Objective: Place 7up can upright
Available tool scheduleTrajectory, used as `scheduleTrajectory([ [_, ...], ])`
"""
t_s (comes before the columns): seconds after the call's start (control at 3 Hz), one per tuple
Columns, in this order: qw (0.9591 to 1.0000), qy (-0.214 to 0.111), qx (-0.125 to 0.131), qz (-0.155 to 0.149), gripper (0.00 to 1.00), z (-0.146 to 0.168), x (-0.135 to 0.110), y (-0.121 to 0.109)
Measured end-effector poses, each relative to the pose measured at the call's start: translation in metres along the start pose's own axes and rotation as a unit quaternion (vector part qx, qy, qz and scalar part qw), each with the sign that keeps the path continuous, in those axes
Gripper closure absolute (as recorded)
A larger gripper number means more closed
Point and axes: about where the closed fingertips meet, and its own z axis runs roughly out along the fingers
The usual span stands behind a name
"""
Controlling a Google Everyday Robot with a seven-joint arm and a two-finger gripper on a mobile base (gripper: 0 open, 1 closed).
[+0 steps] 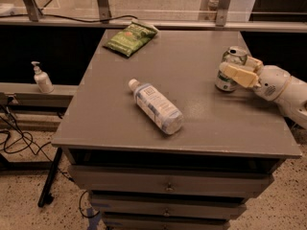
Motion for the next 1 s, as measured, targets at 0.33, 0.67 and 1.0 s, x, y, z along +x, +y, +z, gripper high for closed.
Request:
scheduleTrajectory([
  [0.33,1.0,0.007,0.003,-0.001,0.0,-0.007,0.003,-0.001],
  [0.67,0.9994,0.027,0.02,-0.002,0.0,-0.018,0.001,-0.009],
  [1.0,0.9969,0.055,0.056,0.005,0.0,-0.043,-0.02,-0.027],
])
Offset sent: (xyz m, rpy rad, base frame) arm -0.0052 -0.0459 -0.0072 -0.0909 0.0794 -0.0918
